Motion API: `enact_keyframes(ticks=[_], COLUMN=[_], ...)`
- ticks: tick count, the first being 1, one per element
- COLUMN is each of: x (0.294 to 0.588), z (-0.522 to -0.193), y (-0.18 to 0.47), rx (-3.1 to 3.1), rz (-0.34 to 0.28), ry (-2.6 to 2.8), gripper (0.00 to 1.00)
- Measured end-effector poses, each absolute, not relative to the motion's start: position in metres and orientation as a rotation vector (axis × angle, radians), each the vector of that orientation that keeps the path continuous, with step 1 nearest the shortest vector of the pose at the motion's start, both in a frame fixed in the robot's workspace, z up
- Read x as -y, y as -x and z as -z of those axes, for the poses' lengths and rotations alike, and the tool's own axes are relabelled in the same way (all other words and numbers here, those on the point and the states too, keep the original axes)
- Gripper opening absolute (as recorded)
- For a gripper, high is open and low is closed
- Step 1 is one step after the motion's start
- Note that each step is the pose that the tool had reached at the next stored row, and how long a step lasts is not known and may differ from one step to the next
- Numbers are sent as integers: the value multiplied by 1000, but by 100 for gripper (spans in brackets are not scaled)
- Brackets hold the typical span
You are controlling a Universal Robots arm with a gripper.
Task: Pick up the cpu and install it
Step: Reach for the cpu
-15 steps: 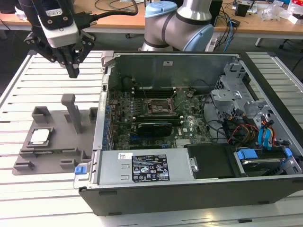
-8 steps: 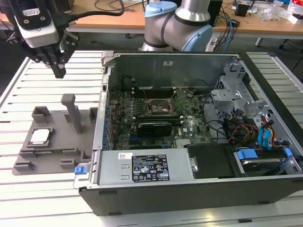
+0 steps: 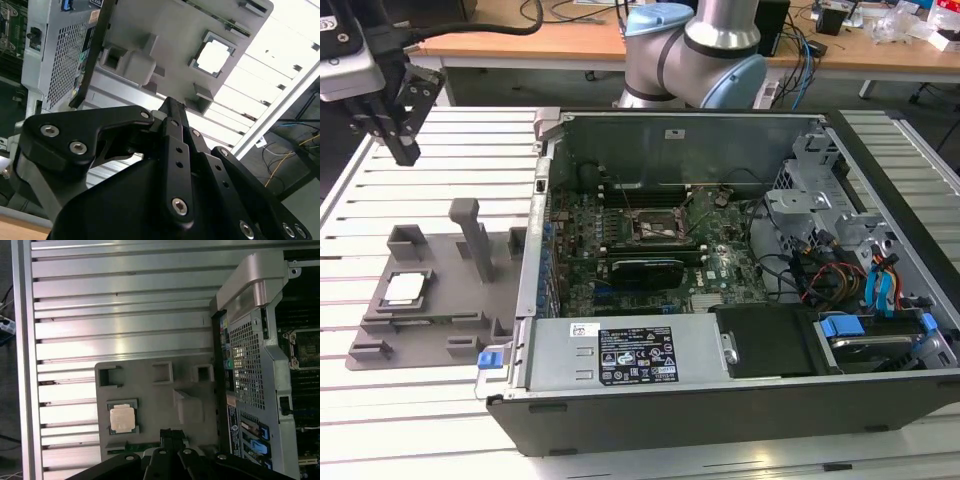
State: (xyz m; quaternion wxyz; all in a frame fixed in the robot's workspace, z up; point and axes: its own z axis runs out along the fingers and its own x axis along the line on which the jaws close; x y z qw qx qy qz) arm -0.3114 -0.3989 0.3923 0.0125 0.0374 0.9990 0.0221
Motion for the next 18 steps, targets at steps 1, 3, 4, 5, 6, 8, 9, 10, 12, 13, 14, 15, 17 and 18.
enact_keyframes(ticks=[1,3,4,5,6,8,9,10,12,13,14,15,17,18], x=[399,399,399,399,399,399,399,399,399,399,399,399,399,399], z=[-392,-392,-392,-392,-392,-392,-392,-392,-392,-392,-392,-392,-392,-392], y=[314,318,320,324,326,332,334,336,344,346,348,350,353,355], rx=[-3114,-3114,-3114,-3114,-3114,-3114,-3114,-3114,-3114,-3114,-3114,-3114,-3114,-3114], rz=[-69,-69,-69,-69,-69,-69,-69,-69,-69,-69,-69,-69,-69,-69], ry=[-117,-117,-117,-117,-117,-117,-117,-117,-117,-117,-117,-117,-117,-117], gripper=[11,11,11,11,11,11,11,11,11,11,11,11,11,11])
